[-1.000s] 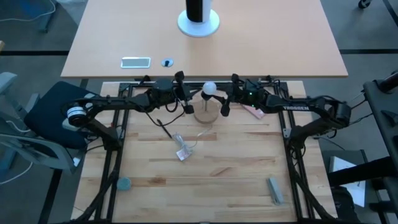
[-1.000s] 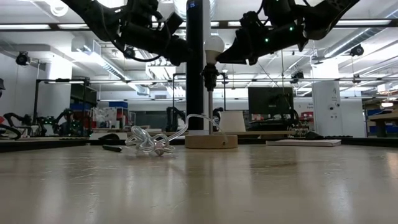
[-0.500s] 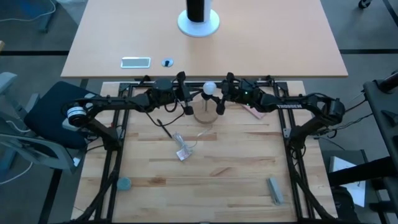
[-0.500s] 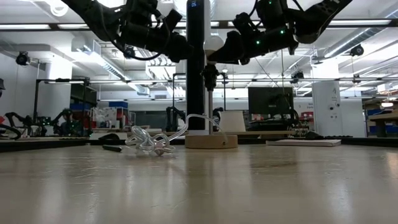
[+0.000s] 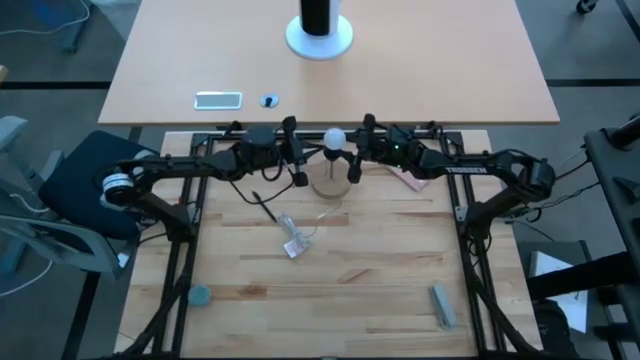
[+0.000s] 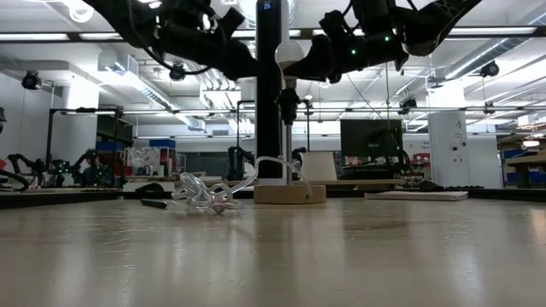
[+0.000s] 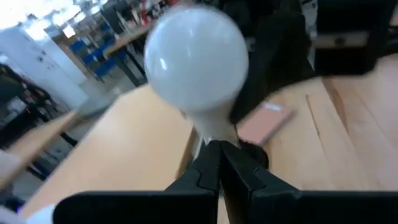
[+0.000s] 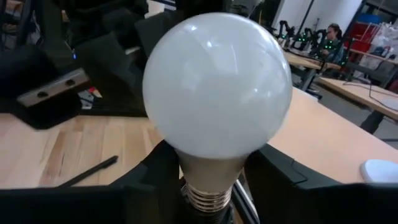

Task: Screw lightbulb
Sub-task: Remove the lightbulb from the lamp

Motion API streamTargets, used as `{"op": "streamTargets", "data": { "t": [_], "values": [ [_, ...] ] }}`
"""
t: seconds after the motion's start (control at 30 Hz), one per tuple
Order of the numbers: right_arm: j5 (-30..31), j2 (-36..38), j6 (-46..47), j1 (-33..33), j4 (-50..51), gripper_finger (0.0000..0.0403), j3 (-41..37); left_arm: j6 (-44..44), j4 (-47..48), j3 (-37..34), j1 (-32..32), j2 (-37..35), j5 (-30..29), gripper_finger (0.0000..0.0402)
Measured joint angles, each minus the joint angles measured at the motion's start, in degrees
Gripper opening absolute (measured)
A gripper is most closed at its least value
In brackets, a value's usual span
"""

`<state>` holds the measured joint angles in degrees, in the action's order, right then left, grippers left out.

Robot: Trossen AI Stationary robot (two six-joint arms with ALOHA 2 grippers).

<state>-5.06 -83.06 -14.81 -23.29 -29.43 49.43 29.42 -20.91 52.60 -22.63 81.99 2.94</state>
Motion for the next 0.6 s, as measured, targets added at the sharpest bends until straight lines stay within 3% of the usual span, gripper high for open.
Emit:
{"op": "streamTargets", "data": {
  "t": [0.3, 0.6],
  "values": [
    [1.0, 4.0, 1.2, 0.0, 1.6, 0.0148, 0.0, -3.2, 16.8, 0.0, 0.0, -7.1, -2.6, 0.0],
    [9.5, 16.6, 5.9, 0.0, 29.2, 0.014, 0.0, -6.2, 24.5, 0.0, 0.0, -9.0, -4.5, 0.0]
  ]
}}
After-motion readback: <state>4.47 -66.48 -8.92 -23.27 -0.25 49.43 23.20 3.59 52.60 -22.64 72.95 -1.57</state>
